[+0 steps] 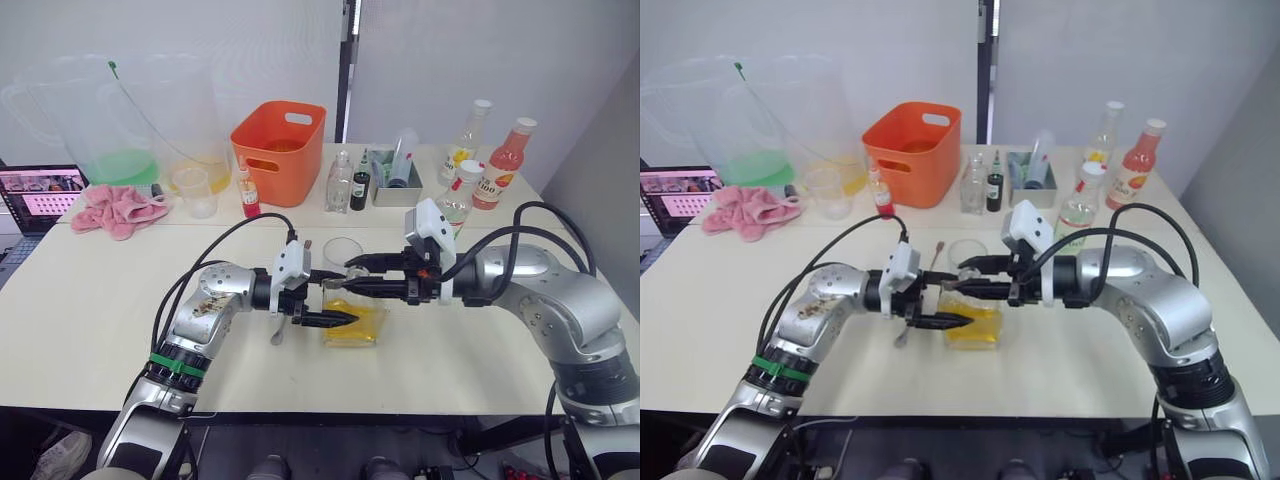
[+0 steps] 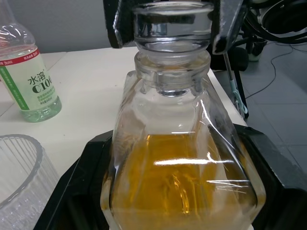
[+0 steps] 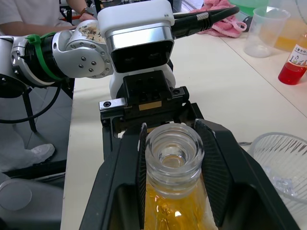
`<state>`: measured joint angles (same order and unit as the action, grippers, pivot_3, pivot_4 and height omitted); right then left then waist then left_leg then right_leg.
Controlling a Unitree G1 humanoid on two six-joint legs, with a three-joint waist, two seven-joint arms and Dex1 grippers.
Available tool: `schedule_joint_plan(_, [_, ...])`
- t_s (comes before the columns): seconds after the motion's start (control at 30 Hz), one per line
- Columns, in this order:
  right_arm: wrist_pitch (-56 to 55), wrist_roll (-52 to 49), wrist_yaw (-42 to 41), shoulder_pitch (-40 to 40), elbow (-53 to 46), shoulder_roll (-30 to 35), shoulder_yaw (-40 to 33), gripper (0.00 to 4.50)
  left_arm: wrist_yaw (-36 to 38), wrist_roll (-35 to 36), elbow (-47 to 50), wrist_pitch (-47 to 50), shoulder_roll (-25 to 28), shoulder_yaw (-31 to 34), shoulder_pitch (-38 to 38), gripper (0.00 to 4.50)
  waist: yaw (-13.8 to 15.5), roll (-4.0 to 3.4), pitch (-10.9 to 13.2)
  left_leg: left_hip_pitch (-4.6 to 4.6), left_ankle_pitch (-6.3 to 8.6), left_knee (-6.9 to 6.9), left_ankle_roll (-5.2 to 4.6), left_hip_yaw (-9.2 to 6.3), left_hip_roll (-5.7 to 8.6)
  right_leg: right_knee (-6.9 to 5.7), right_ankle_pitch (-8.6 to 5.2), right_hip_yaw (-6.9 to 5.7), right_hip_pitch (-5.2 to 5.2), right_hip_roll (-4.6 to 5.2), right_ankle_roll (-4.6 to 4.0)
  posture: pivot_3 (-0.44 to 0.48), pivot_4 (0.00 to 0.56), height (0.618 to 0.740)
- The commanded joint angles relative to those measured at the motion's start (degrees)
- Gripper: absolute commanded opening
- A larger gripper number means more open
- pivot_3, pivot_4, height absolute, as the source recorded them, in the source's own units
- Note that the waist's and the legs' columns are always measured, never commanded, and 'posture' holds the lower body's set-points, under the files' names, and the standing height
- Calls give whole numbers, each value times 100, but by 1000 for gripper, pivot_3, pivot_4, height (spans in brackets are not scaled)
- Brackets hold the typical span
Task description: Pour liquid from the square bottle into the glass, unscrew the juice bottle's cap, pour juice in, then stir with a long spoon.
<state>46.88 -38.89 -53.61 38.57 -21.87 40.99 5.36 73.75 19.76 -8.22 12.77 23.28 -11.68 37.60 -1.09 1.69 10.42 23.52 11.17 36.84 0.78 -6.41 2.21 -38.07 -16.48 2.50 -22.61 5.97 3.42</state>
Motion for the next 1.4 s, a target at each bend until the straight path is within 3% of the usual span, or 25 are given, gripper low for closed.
schedule_joint_plan(0.03, [-167, -111, -74, 307, -512, 26, -191, 1075, 2, -245, -140, 91, 99, -216, -81, 2785, -1, 0, 0, 0, 0, 0, 0, 0, 0, 0, 0, 0, 0, 0, 0, 0, 150, 740])
schedule_joint_plan(0.77, [-486, 608, -894, 471, -246, 184, 525, 1075, 23, -697, -222, 485, 445, -996, -183, 2785, -27, 1, -34, -42, 8, -2, -12, 0, -6, 4, -1, -4, 40, -6, 1, 0, 150, 740])
schedule_joint_plan(0.9, [-75, 11, -785, 674, -10, -124, 40, 1075, 2, -710, -252, 535, 450, -1016, -183, 2785, -42, -1, -44, -48, 10, -2, -15, 2, -8, 5, -1, -3, 44, -6, 1, 0, 150, 740])
schedule_joint_plan(1.17, [71, -453, -745, 803, 409, 165, -861, 1075, -75, -588, -204, 501, 411, -925, -198, 2785, 7, 7, -56, -50, 10, -2, -15, 3, -9, 7, 0, -3, 47, -6, 0, 0, 150, 740])
schedule_joint_plan(1.4, [-523, 95, -249, 61, 1291, 715, -2007, 1075, -244, -455, -160, 383, 248, -697, -153, 2785, 38, 8, -58, -48, 11, -2, -16, 5, -8, 9, 0, -1, 48, -6, 0, 0, 150, 740])
